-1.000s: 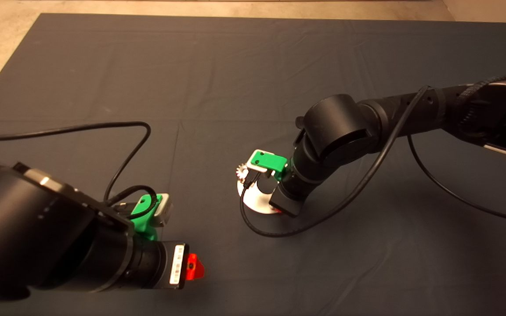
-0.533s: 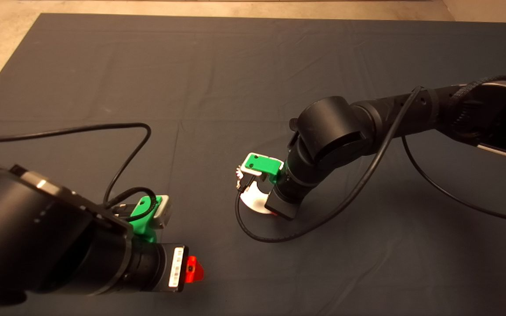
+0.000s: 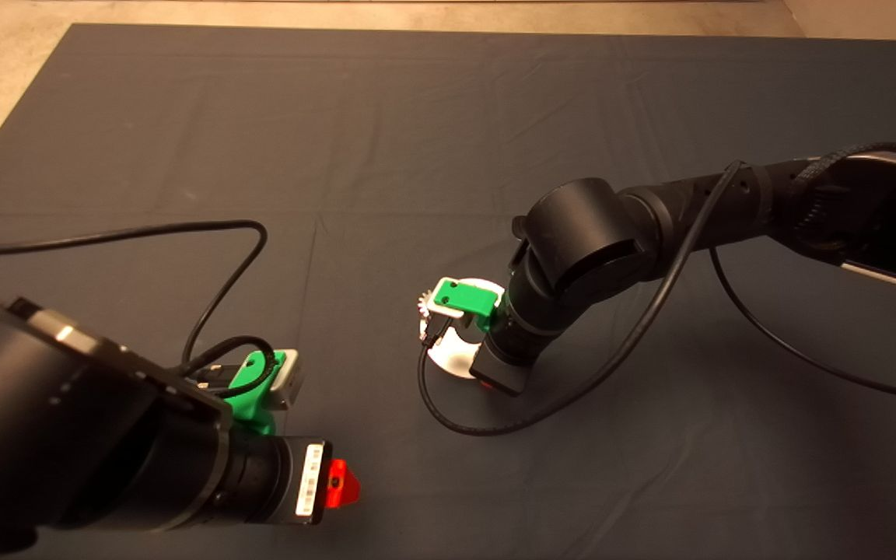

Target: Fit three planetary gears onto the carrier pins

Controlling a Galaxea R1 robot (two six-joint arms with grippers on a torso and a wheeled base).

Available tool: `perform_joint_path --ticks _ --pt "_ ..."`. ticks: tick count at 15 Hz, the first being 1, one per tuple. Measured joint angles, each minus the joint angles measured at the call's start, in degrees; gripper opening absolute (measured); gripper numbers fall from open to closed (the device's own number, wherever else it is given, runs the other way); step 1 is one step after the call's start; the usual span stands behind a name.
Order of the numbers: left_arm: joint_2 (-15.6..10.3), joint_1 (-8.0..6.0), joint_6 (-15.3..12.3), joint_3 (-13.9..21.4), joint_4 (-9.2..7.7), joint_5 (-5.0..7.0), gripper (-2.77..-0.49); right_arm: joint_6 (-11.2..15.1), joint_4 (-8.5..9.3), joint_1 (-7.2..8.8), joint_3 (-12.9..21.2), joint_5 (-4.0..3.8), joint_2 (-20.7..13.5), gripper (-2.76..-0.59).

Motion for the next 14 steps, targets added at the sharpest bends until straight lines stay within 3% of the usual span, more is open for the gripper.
perform_joint_path --ticks 9,14 --pt "0.0 0.00 0.0 0.5 0.01 0.00 -0.77 -0.2 -0.96 -0.45 0.0 -0.01 0.0 -2.31" --pt "0.0 0.00 0.0 0.5 0.01 0.00 -0.77 -0.7 -3.45 -0.45 0.0 -0.02 0.0 -2.31"
